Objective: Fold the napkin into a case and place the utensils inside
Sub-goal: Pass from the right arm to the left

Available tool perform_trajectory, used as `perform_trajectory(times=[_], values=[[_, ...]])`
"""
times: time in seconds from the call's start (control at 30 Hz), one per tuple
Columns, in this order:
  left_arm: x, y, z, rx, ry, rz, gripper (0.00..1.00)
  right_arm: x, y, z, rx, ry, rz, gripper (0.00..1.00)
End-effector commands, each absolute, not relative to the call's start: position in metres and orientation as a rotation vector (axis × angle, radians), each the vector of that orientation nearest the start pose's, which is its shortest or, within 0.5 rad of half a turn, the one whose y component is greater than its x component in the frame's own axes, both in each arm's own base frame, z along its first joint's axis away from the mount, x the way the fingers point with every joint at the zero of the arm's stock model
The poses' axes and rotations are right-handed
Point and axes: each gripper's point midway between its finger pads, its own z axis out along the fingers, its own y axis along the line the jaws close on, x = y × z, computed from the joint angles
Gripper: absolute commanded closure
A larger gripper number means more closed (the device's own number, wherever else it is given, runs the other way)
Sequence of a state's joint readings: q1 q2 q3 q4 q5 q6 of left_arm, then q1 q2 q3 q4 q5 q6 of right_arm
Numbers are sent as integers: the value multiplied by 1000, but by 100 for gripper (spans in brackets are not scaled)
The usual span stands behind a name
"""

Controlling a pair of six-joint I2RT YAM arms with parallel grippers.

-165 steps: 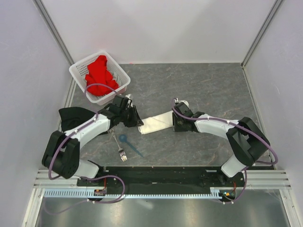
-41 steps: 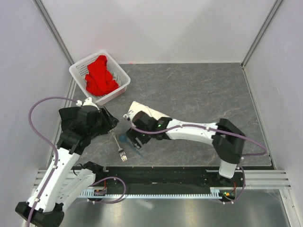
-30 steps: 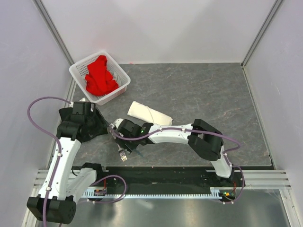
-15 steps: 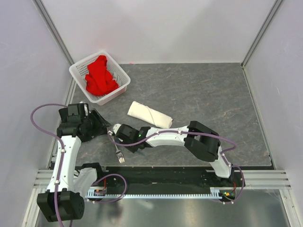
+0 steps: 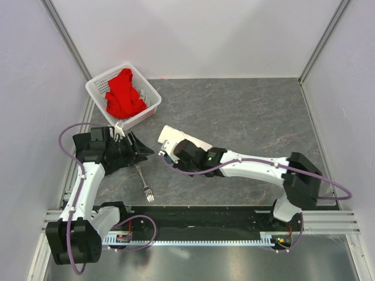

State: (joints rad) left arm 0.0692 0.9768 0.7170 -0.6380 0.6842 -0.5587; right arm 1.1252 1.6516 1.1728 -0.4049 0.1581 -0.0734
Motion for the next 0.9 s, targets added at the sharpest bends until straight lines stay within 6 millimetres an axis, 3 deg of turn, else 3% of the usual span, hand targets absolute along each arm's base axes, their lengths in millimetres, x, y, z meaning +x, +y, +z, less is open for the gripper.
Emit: perform_trajectory(times=[0.0, 0.27, 0.6, 0.77, 0.87], values=[[230, -149, 164, -144, 2386, -1157, 41, 197, 357, 134, -1372, 1952, 322, 100], [236, -171, 161, -9, 2372, -1167, 49, 194, 352, 135, -1381, 1955, 336, 100], [234, -175, 139, -11, 2472, -1144, 54, 195, 354, 139, -1372, 1946, 379, 100], [236, -181, 142, 11, 2456, -1159, 69, 196, 356, 139, -1361, 1951, 389, 100], [238, -183, 144, 20, 2455, -1177, 87, 202, 355, 140, -1312, 1974, 391, 100]])
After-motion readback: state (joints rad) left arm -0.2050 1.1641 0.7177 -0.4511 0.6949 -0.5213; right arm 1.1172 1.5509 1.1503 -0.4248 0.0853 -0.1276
